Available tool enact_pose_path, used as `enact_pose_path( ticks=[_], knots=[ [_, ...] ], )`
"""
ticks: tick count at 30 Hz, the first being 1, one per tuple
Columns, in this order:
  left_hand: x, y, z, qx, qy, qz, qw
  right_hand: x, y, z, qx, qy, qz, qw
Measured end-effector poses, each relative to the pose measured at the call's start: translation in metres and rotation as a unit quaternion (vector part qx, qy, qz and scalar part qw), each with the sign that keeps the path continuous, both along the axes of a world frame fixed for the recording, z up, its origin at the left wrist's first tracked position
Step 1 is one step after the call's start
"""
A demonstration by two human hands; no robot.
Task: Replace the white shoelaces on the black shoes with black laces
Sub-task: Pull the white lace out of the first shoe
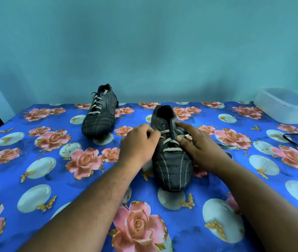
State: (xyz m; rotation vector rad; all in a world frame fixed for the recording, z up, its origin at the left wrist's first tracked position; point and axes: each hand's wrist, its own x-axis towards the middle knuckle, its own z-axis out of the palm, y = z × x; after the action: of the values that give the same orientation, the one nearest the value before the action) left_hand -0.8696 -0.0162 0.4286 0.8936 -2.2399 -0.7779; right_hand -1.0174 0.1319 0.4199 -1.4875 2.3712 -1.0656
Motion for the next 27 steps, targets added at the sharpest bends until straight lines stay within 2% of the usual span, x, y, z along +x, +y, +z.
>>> enact_pose_path(
  ticks=[4, 9, 12, 15, 18, 22, 25, 27],
  knots=[
    [0.001, 0.001, -0.007, -0.049, 0.105, -0.081, 0.990, -0.002, 0.002, 0.001, 0.007, 0.023, -0.009, 1.000],
    [-0.003, 0.006, -0.006, -0.123, 0.125, -0.083, 0.981, 0.002, 0.003, 0.005, 0.004, 0.030, -0.007, 1.000],
    [-0.002, 0.002, -0.004, -0.095, 0.094, -0.022, 0.991, 0.001, 0.004, 0.005, 0.010, 0.027, -0.009, 1.000],
    [0.002, -0.005, -0.002, -0.016, 0.042, 0.052, 0.998, 0.002, 0.004, 0.006, 0.011, 0.020, -0.009, 1.000],
    [0.002, -0.007, -0.005, 0.028, 0.029, 0.042, 0.998, 0.003, 0.003, 0.006, 0.010, 0.016, -0.009, 1.000],
    [0.002, -0.004, -0.010, -0.081, 0.124, -0.074, 0.986, 0.000, 0.004, 0.005, 0.007, 0.017, -0.010, 1.000],
    [0.000, 0.001, -0.006, -0.146, 0.125, -0.064, 0.979, 0.001, 0.004, 0.005, 0.008, 0.018, -0.009, 1.000],
    [-0.001, 0.003, -0.005, -0.148, 0.121, -0.042, 0.981, 0.000, 0.004, 0.004, 0.006, 0.019, -0.008, 1.000]
  ],
)
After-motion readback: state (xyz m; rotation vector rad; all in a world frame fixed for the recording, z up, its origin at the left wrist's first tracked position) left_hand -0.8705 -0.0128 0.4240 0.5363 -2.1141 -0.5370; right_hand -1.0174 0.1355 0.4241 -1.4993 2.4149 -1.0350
